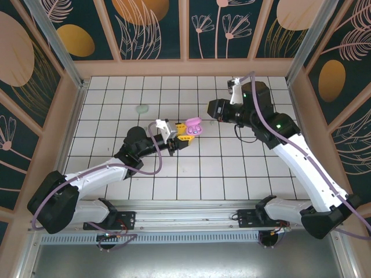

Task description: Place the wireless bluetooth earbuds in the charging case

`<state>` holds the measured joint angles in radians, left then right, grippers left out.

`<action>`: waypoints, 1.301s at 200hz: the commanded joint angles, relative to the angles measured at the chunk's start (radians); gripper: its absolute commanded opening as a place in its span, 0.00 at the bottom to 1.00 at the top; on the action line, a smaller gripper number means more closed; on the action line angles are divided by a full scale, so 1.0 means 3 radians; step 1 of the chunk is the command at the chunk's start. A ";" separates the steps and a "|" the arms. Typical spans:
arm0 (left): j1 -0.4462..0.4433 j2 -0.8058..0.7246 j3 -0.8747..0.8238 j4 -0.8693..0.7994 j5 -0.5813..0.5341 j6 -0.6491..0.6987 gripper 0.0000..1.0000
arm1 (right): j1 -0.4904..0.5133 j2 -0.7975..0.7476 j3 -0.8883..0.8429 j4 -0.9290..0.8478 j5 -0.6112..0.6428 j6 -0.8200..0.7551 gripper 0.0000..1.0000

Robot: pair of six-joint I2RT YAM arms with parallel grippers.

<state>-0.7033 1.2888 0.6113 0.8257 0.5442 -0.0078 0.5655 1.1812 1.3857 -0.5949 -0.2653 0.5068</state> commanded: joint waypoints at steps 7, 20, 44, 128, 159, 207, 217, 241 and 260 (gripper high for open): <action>-0.0018 0.0057 0.0196 0.0134 0.0258 -0.0105 0.00 | -0.0179 0.0075 -0.0133 0.0260 -0.0530 0.0034 0.27; -0.0016 0.0076 0.0217 0.0184 0.0294 -0.0149 0.00 | -0.0252 0.0119 -0.0172 0.0325 -0.0740 0.0048 0.26; -0.0016 0.0096 0.0231 0.0240 0.0320 -0.0168 0.00 | -0.0310 0.0171 -0.0193 0.0377 -0.0950 0.0050 0.25; -0.0015 0.0223 0.0330 0.0320 0.0415 -0.0278 0.00 | -0.0274 0.0275 -0.0195 0.0181 -0.1203 -0.0069 0.22; -0.0018 0.0255 0.0365 0.0355 0.0425 -0.0321 0.00 | -0.0226 0.0283 -0.0183 0.0092 -0.1217 -0.0114 0.22; -0.0015 0.0274 0.0368 0.0426 0.0396 -0.0368 0.00 | -0.0195 0.0256 -0.0184 -0.0036 -0.1199 -0.0157 0.21; -0.0015 0.0280 0.0376 0.0433 0.0393 -0.0372 0.00 | -0.0195 0.0250 -0.0194 -0.0050 -0.1192 -0.0160 0.22; -0.0016 0.0293 0.0386 0.0433 0.0390 -0.0378 0.00 | -0.0191 0.0230 -0.0196 -0.0081 -0.1148 -0.0176 0.22; -0.0014 0.0285 0.0382 0.0433 0.0376 -0.0383 0.00 | -0.0198 0.0196 -0.0208 -0.0085 -0.1069 -0.0162 0.24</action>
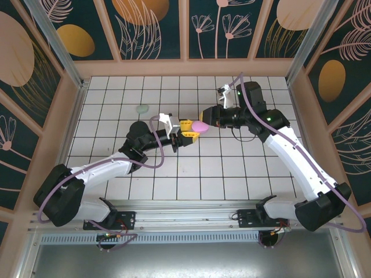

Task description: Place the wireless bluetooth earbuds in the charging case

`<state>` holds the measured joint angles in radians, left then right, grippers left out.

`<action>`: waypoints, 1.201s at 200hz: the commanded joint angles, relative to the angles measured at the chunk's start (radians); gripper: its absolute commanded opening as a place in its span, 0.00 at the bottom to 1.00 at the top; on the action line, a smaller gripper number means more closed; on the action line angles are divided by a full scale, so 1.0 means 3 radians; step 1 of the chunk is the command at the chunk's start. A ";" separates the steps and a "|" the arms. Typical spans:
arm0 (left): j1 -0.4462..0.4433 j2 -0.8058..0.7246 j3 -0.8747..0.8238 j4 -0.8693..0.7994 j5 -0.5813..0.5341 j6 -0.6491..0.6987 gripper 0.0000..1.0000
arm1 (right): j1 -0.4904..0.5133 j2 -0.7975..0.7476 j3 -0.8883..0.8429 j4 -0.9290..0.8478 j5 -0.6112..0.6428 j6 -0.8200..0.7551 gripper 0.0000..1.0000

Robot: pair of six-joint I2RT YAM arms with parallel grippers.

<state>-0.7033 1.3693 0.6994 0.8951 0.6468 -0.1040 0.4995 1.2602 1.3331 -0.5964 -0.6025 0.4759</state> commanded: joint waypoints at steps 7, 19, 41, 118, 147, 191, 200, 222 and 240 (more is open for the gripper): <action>-0.0013 0.0006 0.0085 0.0197 0.0016 -0.0059 0.00 | 0.0023 -0.0090 -0.0047 -0.0072 0.0095 -0.0041 0.27; -0.0014 -0.0020 0.0084 0.0159 -0.0028 -0.0040 0.00 | 0.0017 -0.0141 -0.0099 -0.0010 0.0141 0.0014 0.32; -0.0017 -0.0081 0.0084 0.0105 -0.0065 -0.0009 0.00 | -0.0005 -0.0250 -0.0278 0.0246 0.0048 0.0190 0.41; -0.0017 -0.0225 0.0107 0.0021 -0.0199 0.0036 0.00 | -0.0002 -0.0329 -0.0755 0.1091 -0.0664 0.0781 0.46; -0.0015 -0.0206 0.0117 0.0043 -0.0289 -0.0008 0.00 | 0.0027 -0.0324 -0.0863 0.1340 -0.0816 0.0961 0.46; -0.0015 -0.0198 0.0124 0.0023 -0.0431 -0.0009 0.00 | 0.0043 -0.0326 -0.0933 0.1506 -0.0922 0.1089 0.45; -0.0018 -0.0198 0.0127 0.0014 -0.0454 -0.0001 0.00 | 0.0048 -0.0327 -0.0958 0.1559 -0.0951 0.1128 0.44; -0.0018 -0.0198 0.0136 -0.0043 -0.0508 0.0022 0.00 | 0.0049 -0.0335 -0.1013 0.1686 -0.0987 0.1214 0.38; -0.0013 -0.0197 0.0148 -0.0104 -0.0558 0.0044 0.00 | 0.0048 -0.0329 -0.1047 0.1798 -0.1013 0.1281 0.30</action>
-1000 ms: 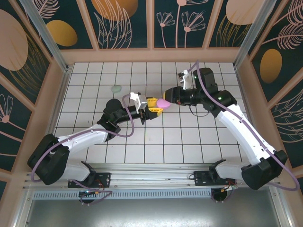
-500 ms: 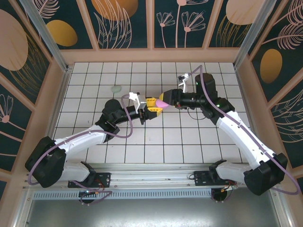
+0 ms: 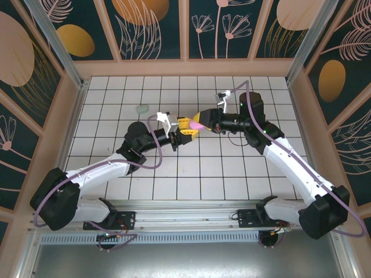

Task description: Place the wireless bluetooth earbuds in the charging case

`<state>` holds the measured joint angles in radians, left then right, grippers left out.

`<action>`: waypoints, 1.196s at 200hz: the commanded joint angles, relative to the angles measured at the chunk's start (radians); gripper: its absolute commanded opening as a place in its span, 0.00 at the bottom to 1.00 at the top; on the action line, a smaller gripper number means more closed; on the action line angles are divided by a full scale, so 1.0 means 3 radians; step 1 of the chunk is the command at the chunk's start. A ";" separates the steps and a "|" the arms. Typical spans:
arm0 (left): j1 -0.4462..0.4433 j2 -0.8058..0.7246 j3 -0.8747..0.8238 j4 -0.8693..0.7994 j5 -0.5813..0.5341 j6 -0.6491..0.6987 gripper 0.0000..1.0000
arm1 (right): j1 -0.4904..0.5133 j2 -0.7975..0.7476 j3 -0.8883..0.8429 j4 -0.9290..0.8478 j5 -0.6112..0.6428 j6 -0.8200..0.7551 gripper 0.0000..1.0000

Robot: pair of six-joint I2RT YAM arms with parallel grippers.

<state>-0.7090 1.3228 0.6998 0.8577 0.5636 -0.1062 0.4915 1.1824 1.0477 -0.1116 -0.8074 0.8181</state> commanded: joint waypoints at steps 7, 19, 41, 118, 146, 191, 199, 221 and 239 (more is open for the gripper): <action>0.0004 -0.0038 0.0147 0.0001 -0.0296 0.0060 0.00 | 0.0076 -0.0065 -0.0105 0.0207 -0.0340 0.0155 0.28; 0.0002 -0.0034 0.0151 -0.0023 -0.0315 0.0071 0.00 | 0.0075 -0.0050 -0.0107 0.0247 -0.0346 0.0177 0.25; 0.0002 -0.0033 0.0147 -0.0069 -0.0348 0.0094 0.01 | 0.0072 -0.0027 -0.0113 0.0275 -0.0314 0.0194 0.21; 0.0003 -0.0186 0.0145 -0.0588 -0.0762 0.0341 0.72 | -0.0190 0.0210 0.0065 0.0039 -0.0010 -0.0068 0.19; 0.0003 -0.0333 0.0061 -0.0844 -0.1283 0.0435 0.84 | -0.0365 0.0579 0.0237 0.0052 0.0010 -0.0182 0.17; 0.0007 -0.0677 -0.0263 -0.1069 -0.1947 0.0575 0.89 | -0.0412 0.1526 0.0775 0.0014 -0.0023 -0.0468 0.18; 0.0010 -0.0738 -0.0327 -0.1083 -0.2021 0.0582 0.89 | -0.0413 0.1733 0.0908 -0.0019 -0.0026 -0.0520 0.18; 0.0022 -0.0866 -0.0463 -0.1141 -0.2280 0.0522 0.91 | -0.0392 0.2308 0.1283 -0.0047 -0.0006 -0.0601 0.15; 0.0095 -0.0907 -0.0536 -0.1153 -0.2392 0.0315 0.92 | -0.0362 0.2756 0.1628 -0.0103 0.0135 -0.0699 0.15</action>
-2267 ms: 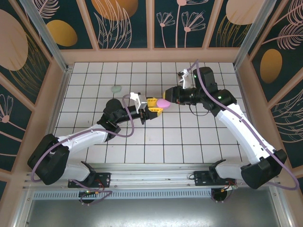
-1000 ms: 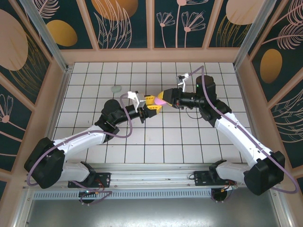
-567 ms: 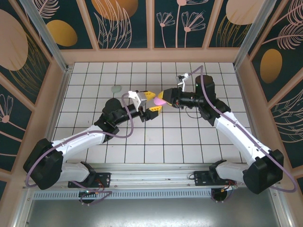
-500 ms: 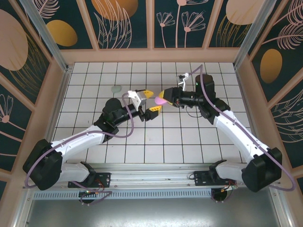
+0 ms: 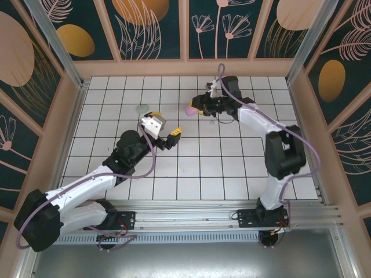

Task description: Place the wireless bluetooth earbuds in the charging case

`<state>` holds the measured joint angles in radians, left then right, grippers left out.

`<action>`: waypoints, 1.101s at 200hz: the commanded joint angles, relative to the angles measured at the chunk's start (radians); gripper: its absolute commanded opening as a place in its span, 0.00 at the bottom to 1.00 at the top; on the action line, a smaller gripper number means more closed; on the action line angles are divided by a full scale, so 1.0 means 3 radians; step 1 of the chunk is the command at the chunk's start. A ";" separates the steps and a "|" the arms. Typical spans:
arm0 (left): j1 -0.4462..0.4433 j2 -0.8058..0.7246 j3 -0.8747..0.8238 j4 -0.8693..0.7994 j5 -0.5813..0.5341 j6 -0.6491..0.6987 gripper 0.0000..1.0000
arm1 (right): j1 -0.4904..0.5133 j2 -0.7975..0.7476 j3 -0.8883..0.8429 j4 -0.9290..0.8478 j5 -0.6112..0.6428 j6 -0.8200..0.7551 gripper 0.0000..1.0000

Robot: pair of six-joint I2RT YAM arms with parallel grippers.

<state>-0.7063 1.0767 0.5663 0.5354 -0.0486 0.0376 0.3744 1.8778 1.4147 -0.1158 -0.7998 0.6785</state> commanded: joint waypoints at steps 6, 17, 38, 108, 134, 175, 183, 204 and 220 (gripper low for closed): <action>0.0123 -0.0088 -0.0097 -0.0095 -0.0336 -0.0230 0.92 | 0.0033 0.0599 0.0551 -0.0133 0.0150 -0.0268 0.15; 0.0197 -0.0077 -0.0089 -0.0136 -0.0272 -0.0337 0.92 | 0.0034 0.0891 0.0830 -0.0216 0.0182 -0.0329 0.15; 0.0331 -0.0036 -0.0062 -0.0205 -0.0118 -0.0483 0.92 | 0.0032 0.1458 0.1471 -0.0500 0.0210 -0.0477 0.14; 0.0472 0.0072 -0.0039 -0.0297 -0.0039 -0.0590 0.91 | 0.0008 0.2380 0.2445 -0.0749 0.0224 -0.0630 0.15; 0.0473 0.0077 -0.0042 -0.0326 -0.0118 -0.0613 0.91 | 0.0007 0.2382 0.2458 -0.0935 0.0433 -0.0763 0.22; 0.0478 0.0070 -0.0028 -0.0367 -0.0195 -0.0620 0.91 | 0.0010 0.2314 0.2453 -0.1161 0.0681 -0.0949 0.31; 0.0478 0.0061 -0.0013 -0.0404 -0.0208 -0.0618 0.91 | 0.0009 0.2306 0.2483 -0.1226 0.0744 -0.0968 0.31; 0.0478 0.0013 0.0063 -0.0581 -0.0265 -0.0636 0.91 | 0.0001 0.2295 0.2603 -0.1404 0.0880 -0.1036 0.33; 0.0478 -0.0034 0.0135 -0.0736 -0.0341 -0.0636 0.91 | 0.0001 0.2271 0.2662 -0.1483 0.0953 -0.1092 0.36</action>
<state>-0.5682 1.0977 0.5552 0.3889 -0.1085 -0.1368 0.3786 2.5835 2.1796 -0.4366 -0.6224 0.4152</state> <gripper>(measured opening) 0.908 0.350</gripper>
